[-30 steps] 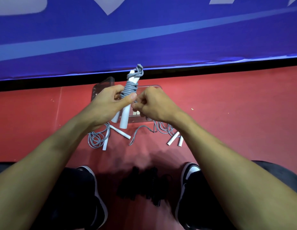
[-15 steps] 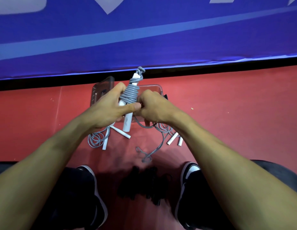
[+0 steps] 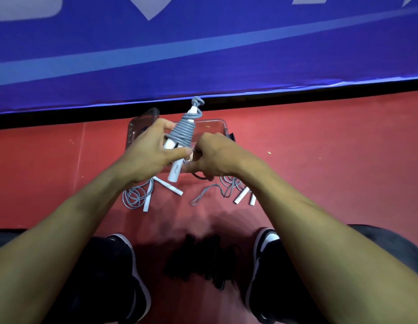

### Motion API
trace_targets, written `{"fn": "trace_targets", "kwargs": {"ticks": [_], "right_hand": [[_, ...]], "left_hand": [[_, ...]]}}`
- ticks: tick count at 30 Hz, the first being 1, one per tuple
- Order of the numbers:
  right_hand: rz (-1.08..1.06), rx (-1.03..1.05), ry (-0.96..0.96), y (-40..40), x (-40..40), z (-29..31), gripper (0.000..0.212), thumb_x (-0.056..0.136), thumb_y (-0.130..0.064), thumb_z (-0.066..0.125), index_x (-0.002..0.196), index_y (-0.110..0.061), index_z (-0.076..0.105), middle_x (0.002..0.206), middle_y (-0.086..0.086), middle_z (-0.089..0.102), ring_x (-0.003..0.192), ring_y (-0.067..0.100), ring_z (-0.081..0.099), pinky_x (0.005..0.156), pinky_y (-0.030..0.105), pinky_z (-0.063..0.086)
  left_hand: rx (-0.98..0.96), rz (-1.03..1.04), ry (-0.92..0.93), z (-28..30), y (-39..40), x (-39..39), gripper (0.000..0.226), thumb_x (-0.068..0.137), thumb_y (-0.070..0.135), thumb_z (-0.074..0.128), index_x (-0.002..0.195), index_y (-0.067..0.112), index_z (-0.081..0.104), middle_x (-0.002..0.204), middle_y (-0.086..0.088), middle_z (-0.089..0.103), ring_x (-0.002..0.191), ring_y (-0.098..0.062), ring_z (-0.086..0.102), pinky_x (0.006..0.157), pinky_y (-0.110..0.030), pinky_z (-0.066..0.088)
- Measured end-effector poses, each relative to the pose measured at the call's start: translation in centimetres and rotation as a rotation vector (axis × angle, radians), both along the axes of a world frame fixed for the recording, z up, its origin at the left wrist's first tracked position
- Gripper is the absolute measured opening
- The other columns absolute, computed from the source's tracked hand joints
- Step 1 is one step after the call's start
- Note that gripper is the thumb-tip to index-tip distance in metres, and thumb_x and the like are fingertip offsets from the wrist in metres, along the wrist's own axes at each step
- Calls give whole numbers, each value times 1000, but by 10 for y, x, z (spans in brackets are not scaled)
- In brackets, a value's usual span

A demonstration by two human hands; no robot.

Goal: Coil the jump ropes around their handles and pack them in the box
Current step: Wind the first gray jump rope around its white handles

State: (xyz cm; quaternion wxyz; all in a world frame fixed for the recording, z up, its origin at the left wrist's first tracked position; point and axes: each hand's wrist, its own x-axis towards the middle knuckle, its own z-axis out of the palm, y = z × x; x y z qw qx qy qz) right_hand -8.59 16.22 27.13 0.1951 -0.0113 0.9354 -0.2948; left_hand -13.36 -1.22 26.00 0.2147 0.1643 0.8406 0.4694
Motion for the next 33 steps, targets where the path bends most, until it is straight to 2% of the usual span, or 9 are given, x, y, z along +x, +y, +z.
{"fn": "trace_targets", "kwargs": {"ticks": [3, 7, 13, 17, 21, 23, 26, 29, 33], "right_hand": [[22, -40, 62, -2, 1, 5, 41, 86, -43, 71, 61, -13, 62, 53, 2, 67, 59, 15, 66, 60, 30, 46], [31, -98, 105, -2, -1, 5, 29, 88, -24, 66, 64, -7, 65, 57, 6, 68, 50, 16, 65, 57, 30, 51], [18, -42, 115, 1, -4, -1, 44, 89, -34, 71, 58, -19, 44, 57, -3, 42, 54, 12, 38, 54, 33, 28], [-24, -15, 137, 2, -4, -3, 52, 85, -48, 75, 60, -18, 40, 58, 0, 36, 58, 22, 34, 57, 33, 28], [-31, -42, 164, 2, -4, -3, 40, 88, -40, 72, 66, -13, 51, 64, 4, 49, 68, 27, 46, 62, 35, 38], [-35, -71, 166, 2, -4, -4, 40, 88, -41, 71, 72, -7, 59, 66, 7, 57, 68, 29, 50, 65, 38, 45], [-38, -90, 141, 2, -4, -4, 43, 88, -42, 70, 77, -2, 63, 69, 13, 64, 69, 33, 59, 67, 43, 51], [-28, -65, 130, 2, -4, -5, 37, 89, -40, 69, 73, -9, 57, 69, 7, 59, 67, 29, 54, 63, 40, 45], [-51, -51, 110, 4, -2, -1, 42, 89, -32, 70, 58, -17, 44, 59, -2, 44, 56, 17, 41, 58, 34, 28]], "left_hand": [[20, -21, 16, 4, 2, 0, 35, 76, 36, 81, 101, 16, 67, 93, -9, 74, 81, -24, 71, 83, -57, 57], [154, 54, -137, 9, 4, 3, 46, 72, 24, 78, 108, 3, 60, 101, -27, 69, 85, -33, 73, 83, -64, 57], [169, 48, -162, 10, 5, 4, 42, 79, 4, 79, 113, 3, 54, 92, -23, 69, 75, -30, 69, 82, -63, 57], [177, 68, -141, 11, 6, 4, 43, 70, 20, 77, 108, 10, 59, 88, -10, 64, 75, -18, 60, 75, -45, 54], [242, 0, -231, 11, 10, 9, 48, 81, 26, 71, 114, -5, 58, 85, -11, 58, 71, -18, 51, 67, -34, 44], [330, 38, -324, 14, 14, 11, 44, 83, 28, 64, 113, -5, 59, 85, -12, 55, 70, -17, 49, 66, -30, 41], [496, 82, -547, 20, 16, 12, 43, 83, 25, 55, 119, 2, 55, 102, -18, 49, 75, -19, 51, 69, -30, 44], [507, 43, -591, 18, 14, 11, 45, 86, 22, 54, 124, -1, 54, 107, -17, 48, 78, -19, 53, 69, -28, 50], [400, -24, -514, 16, 10, 13, 38, 88, 19, 71, 121, 5, 57, 109, -15, 62, 86, -18, 65, 75, -36, 60]]}}
